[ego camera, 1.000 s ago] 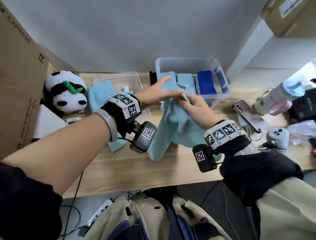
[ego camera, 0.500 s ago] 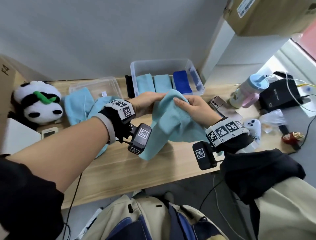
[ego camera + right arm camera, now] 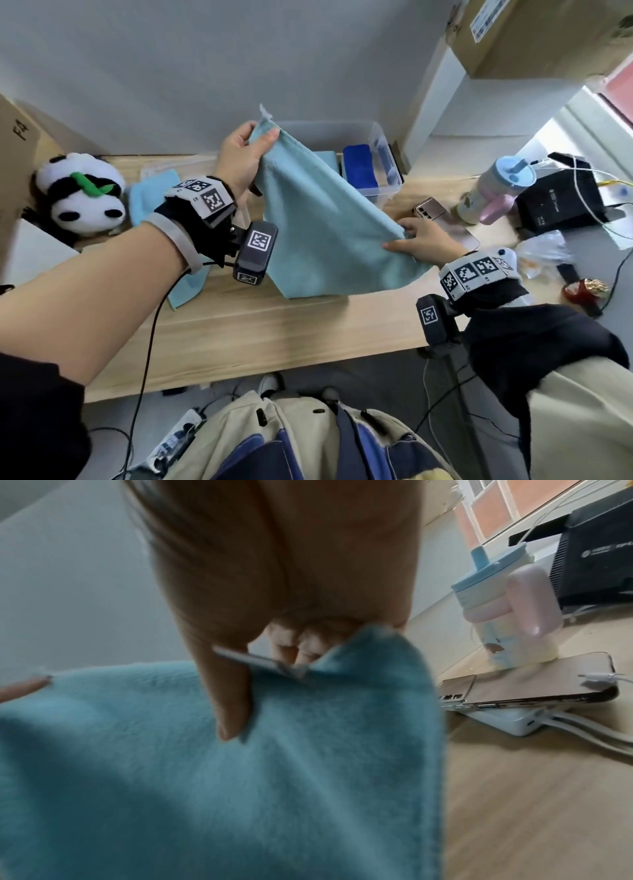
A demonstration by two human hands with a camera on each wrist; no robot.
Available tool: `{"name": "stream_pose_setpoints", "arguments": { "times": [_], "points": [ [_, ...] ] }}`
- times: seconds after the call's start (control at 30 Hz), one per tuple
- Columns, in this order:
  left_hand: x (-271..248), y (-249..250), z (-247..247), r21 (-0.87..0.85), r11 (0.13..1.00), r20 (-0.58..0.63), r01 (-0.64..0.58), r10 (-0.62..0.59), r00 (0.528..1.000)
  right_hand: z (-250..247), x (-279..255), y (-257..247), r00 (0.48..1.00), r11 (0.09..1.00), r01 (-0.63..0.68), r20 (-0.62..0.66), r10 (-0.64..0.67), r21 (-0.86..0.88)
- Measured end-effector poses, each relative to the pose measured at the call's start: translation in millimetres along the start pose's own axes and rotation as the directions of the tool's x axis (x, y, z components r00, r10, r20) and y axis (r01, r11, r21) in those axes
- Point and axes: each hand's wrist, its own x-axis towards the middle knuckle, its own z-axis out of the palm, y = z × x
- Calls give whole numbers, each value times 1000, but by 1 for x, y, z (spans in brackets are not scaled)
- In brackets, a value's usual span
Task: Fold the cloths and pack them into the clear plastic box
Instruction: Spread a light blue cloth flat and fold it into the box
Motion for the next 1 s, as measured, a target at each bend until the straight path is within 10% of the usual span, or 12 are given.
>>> {"name": "stream_pose_setpoints", "arguments": {
  "times": [0.27,0.57,0.8,1.0],
  "points": [
    [11,0,-26,100,994,-232,-39,61,971,-35,4,-24,900,931,227,-427,-88,286],
    [18,17,-32,138,978,-307,-154,190,932,-68,11,-46,841,647,445,-536,-66,619],
    [-29,-70,-63,223,952,-144,211,-182,973,-13,-4,26,977,814,65,-204,67,578],
    [-70,-149,-80,489,776,-124,400,-392,912,52,-4,105,969,935,-223,-46,245,275]
  ]
}}
